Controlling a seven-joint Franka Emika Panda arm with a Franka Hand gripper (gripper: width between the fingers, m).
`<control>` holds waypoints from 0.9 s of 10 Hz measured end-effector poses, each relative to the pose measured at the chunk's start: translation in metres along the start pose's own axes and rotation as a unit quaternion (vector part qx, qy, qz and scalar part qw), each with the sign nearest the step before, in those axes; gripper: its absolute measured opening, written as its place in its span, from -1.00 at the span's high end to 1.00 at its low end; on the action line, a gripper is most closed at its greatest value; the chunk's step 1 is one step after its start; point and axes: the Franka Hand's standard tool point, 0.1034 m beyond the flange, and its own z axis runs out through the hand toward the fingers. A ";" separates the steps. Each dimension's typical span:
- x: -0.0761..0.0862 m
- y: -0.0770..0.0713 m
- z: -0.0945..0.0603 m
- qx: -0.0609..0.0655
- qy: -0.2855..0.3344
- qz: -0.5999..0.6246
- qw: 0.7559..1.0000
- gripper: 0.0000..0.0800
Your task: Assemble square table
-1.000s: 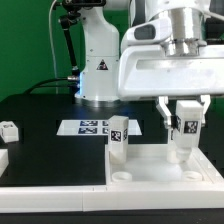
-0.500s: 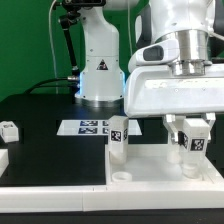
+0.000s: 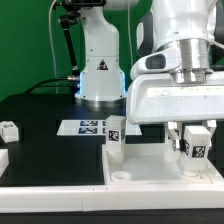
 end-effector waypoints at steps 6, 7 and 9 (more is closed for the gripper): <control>-0.001 0.000 0.001 0.000 -0.001 0.000 1.000 -0.51; -0.001 0.000 0.001 0.000 -0.001 0.000 1.000 -0.59; -0.001 0.000 0.001 0.000 -0.001 0.000 1.000 -0.62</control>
Offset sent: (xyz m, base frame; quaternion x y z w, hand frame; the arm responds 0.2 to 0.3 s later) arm 0.0000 0.0000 0.0000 0.0000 0.0000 0.0000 1.0000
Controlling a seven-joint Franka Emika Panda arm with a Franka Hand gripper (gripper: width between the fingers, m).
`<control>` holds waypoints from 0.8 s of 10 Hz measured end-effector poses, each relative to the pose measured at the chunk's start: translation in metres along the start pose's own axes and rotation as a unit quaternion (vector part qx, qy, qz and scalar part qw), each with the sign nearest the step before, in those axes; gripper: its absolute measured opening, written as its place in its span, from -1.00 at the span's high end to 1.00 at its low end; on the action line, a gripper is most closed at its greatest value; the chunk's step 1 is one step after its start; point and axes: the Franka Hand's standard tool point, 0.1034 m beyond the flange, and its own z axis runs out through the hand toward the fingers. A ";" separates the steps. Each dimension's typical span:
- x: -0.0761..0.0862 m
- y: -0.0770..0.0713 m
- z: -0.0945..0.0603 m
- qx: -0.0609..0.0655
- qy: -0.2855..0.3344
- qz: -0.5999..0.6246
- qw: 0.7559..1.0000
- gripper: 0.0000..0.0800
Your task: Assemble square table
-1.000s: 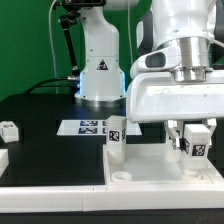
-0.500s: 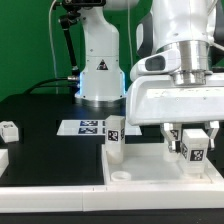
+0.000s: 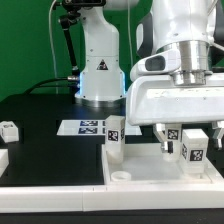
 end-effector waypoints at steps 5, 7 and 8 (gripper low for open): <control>0.006 0.007 -0.011 0.002 -0.043 0.009 0.999 -0.62; 0.020 0.019 -0.013 0.002 -0.063 0.013 0.998 -0.62; 0.019 0.021 -0.009 0.002 -0.070 0.014 0.997 -0.62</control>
Offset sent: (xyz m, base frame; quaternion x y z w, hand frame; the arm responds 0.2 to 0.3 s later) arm 0.0000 0.0000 0.0000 0.0000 0.0000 0.0000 1.0000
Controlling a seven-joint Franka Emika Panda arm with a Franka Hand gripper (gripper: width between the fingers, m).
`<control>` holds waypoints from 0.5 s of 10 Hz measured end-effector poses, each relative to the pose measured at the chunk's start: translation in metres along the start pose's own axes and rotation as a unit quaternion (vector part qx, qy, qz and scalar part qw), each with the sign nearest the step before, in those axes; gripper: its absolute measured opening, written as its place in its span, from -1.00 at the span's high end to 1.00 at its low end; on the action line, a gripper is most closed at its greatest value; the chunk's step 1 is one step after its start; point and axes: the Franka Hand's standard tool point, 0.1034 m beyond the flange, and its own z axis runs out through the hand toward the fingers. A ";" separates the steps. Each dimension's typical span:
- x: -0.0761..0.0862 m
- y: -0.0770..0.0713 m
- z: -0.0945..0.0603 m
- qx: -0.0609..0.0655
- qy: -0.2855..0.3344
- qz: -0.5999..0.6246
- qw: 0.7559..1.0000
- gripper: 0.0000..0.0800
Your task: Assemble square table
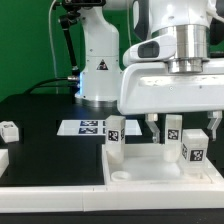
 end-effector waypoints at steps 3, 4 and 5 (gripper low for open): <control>0.001 -0.013 0.006 0.010 -0.127 0.027 0.992 -0.62; -0.004 -0.014 0.004 0.012 -0.179 0.027 0.983 -0.62; 0.009 -0.012 0.002 0.014 -0.183 0.030 0.983 -0.62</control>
Offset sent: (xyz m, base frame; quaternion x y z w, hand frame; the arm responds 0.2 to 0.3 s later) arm 0.0154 0.0129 0.0039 0.0078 -0.1984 0.0265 0.9797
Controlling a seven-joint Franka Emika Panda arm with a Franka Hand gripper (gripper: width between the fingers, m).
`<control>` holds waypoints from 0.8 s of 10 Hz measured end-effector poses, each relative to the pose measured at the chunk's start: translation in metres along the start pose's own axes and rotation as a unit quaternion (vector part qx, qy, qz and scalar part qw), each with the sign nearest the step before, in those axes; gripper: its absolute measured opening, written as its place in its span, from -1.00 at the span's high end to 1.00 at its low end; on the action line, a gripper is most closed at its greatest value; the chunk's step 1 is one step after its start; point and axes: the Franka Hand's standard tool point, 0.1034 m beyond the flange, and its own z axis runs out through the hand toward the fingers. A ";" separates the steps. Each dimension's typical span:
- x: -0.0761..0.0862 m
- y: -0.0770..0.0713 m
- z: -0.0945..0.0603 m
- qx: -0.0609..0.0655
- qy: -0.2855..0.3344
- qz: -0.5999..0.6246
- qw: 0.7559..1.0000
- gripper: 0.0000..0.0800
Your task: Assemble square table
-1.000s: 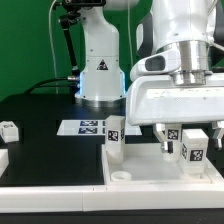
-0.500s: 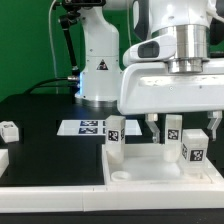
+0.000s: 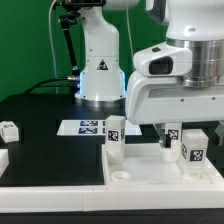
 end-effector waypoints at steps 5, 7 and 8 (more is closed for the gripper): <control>0.003 0.000 0.001 0.001 0.014 0.107 0.994 0.28; 0.002 0.000 0.002 0.002 0.013 0.183 0.983 0.27; 0.002 0.000 0.002 0.002 0.013 0.222 0.975 0.27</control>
Offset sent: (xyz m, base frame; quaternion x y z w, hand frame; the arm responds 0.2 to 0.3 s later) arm 0.0000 0.0000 0.0000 0.0000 0.0000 0.1296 0.9916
